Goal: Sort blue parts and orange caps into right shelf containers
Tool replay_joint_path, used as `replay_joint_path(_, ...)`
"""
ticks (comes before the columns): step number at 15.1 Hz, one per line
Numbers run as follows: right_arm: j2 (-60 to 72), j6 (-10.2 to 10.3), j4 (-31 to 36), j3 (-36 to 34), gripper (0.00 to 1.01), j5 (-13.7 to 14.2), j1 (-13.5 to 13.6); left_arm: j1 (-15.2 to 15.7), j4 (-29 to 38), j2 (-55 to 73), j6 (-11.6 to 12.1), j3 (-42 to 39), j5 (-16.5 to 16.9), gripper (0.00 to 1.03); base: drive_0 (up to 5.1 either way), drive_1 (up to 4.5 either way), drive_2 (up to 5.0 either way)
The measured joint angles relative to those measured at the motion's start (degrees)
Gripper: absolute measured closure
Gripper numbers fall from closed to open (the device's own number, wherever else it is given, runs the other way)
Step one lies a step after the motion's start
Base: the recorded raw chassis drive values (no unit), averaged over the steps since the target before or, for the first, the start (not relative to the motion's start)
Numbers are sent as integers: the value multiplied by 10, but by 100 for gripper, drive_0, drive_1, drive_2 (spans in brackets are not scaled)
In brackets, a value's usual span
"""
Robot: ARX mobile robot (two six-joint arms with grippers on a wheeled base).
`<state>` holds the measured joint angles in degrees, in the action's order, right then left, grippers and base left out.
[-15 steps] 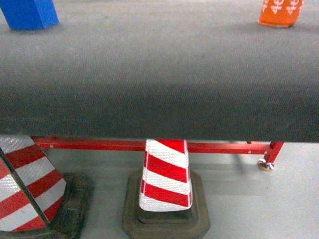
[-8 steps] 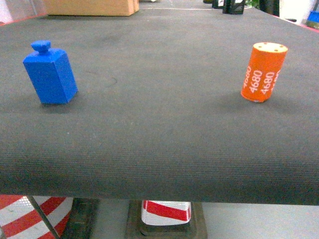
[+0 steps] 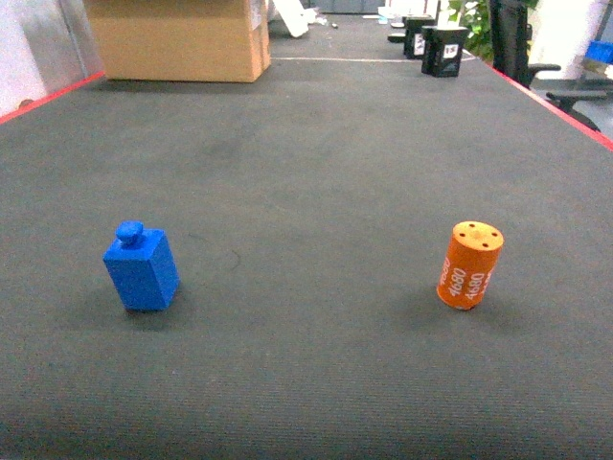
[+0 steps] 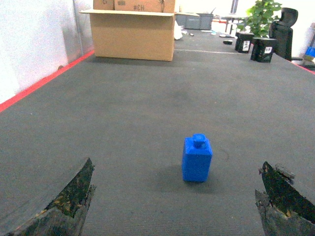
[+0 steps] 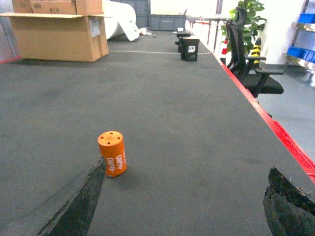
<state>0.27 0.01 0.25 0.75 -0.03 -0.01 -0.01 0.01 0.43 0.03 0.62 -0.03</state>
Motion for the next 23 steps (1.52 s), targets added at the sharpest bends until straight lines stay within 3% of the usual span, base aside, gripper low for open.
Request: replay_joint_path(23, 0, 0, -6, 0, 3, 0, 0, 0, -3, 0, 0, 0, 0, 5, 0, 0, 0)
